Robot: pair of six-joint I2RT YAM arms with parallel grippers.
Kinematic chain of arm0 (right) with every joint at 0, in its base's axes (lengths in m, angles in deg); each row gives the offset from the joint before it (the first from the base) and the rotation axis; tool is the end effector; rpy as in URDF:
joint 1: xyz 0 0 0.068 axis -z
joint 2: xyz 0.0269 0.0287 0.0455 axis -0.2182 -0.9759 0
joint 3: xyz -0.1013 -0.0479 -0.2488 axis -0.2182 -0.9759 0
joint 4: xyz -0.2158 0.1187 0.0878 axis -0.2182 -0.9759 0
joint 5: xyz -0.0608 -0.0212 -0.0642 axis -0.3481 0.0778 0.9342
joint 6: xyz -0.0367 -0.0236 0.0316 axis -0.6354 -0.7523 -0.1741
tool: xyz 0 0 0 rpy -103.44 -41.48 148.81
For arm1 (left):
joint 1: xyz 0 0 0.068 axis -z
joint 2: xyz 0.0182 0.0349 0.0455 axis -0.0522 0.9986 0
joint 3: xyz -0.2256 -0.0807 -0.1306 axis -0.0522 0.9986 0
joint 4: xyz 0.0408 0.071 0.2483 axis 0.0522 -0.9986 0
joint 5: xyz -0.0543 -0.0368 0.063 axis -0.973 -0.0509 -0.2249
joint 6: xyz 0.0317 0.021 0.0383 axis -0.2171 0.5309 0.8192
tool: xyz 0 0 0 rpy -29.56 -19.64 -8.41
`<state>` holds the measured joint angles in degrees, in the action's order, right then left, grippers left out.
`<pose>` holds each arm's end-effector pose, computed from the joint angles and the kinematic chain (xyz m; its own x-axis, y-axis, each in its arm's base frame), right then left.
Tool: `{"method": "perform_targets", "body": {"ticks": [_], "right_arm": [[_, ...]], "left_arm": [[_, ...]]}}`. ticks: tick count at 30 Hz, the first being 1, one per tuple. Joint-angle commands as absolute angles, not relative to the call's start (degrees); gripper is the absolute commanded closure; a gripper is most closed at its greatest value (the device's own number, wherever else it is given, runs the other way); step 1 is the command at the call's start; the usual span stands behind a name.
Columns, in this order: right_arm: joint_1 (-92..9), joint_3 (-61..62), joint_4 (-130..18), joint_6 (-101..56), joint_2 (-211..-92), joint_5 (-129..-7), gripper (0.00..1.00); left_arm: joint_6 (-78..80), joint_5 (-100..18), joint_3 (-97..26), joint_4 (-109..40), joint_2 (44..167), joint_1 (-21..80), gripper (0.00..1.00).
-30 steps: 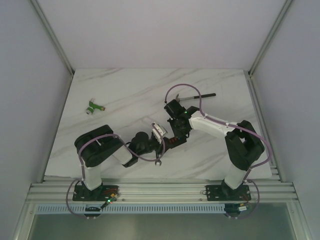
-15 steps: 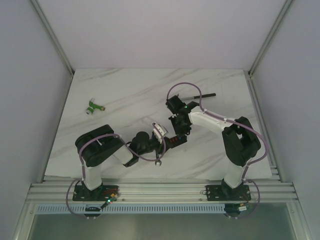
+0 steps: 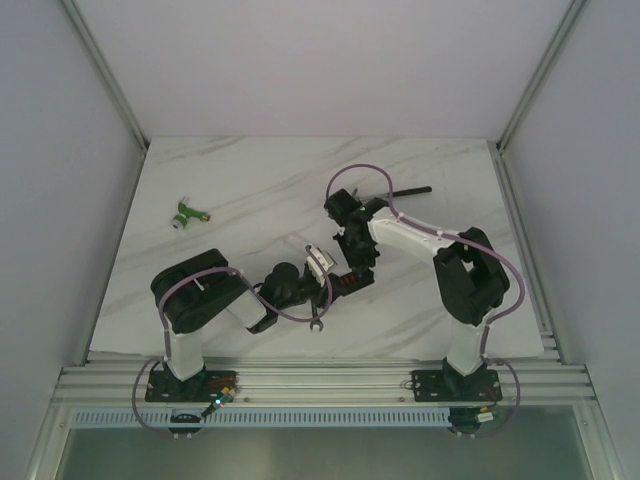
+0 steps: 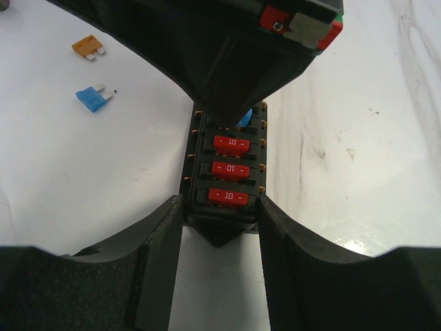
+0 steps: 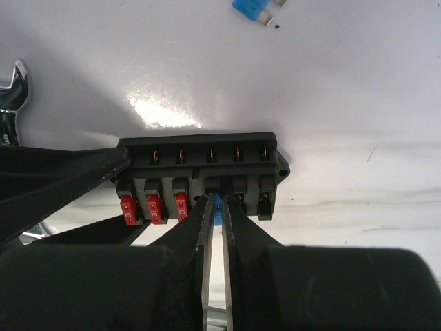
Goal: Snap on the fuse box
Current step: Adjust the fuse in the fuse box base.
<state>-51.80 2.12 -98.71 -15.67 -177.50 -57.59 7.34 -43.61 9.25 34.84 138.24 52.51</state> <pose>0.2896 0.2334 0.1926 -0.8667 -0.4032 -0.2936 -0.4263 0.9044 0.0162 0.1946 -0.2384 0.1122 -0.1908 0.0798 -0.9784 0.8531 0.5066 -0.1250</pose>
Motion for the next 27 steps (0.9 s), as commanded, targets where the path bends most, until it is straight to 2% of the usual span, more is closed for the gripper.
{"method": "perform_targets", "body": {"ticks": [1,15,26,27], "right_arm": [[-52.7,0.2,-93.0,-15.5,-184.9,-56.8,1.00],[-56.4,3.5,-86.4,-16.5,-193.1,-62.8,1.00],[-53.7,-2.6,-91.0,-14.8,-178.8,-51.3,1.00],[-53.7,-2.6,-91.0,-14.9,-176.9,-51.6,0.94]], "left_arm": [[7.9,-44.3,8.3,33.1,139.7,52.8,0.77],[7.6,-44.3,7.9,33.1,140.3,52.9,0.80],[7.3,-43.2,8.8,33.5,139.4,52.9,0.80],[7.3,-43.1,8.8,33.6,139.4,52.9,0.80]]}}
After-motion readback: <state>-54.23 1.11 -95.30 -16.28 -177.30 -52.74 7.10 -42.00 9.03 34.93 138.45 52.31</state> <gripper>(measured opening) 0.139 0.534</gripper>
